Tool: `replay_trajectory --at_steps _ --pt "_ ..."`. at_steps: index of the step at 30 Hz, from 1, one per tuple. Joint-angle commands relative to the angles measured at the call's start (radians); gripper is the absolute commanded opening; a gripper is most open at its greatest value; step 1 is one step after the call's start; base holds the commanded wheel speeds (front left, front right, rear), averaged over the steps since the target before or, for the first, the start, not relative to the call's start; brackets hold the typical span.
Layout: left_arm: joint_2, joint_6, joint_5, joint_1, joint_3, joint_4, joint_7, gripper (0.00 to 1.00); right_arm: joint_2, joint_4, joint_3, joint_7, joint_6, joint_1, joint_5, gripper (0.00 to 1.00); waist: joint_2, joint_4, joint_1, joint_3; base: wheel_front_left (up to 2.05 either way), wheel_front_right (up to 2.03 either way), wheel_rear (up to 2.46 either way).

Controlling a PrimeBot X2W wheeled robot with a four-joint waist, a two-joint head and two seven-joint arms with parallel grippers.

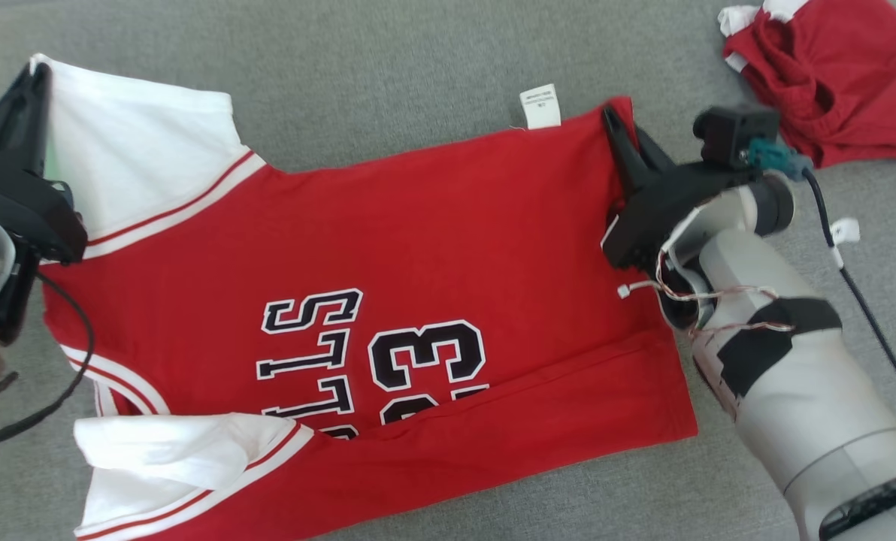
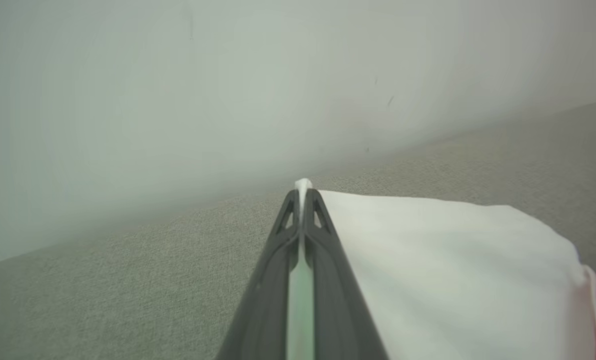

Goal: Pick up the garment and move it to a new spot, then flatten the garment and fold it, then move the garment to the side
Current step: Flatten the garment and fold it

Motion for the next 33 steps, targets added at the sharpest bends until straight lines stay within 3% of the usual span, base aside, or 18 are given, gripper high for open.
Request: replay_trajectory --at_steps 1,15,25,33 --pt "-0.005 0.002 -0.012 0.02 0.0 0.002 -0.011 0.0 0.001 0.002 -0.001 0.003 -0.003 0.033 0.03 0.0 -0.0001 0.01 0.0 -0.031 0.0 0.0 0.0" --pt "-0.026 0.006 -0.021 0.151 0.025 -0.054 -0.046 0.0 -0.075 -0.118 0.041 -0.028 -0.003 0.194 0.248 0.0 -0.0001 0.042 0.0 -0.12 0.0 0.0 0.0" --pt "-0.049 0.056 0.047 0.465 0.161 -0.367 -0.046 0.0 -0.16 -0.222 0.08 -0.07 -0.003 0.349 0.35 0.0 -0.0001 0.088 0.0 -0.197 0.0 0.0 0.0" --pt "-0.121 0.097 0.096 0.759 0.276 -0.593 -0.046 0.0 -0.227 -0.319 0.083 -0.088 -0.003 0.49 0.423 0.0 -0.0001 0.125 0.0 -0.247 0.0 0.0 0.0"
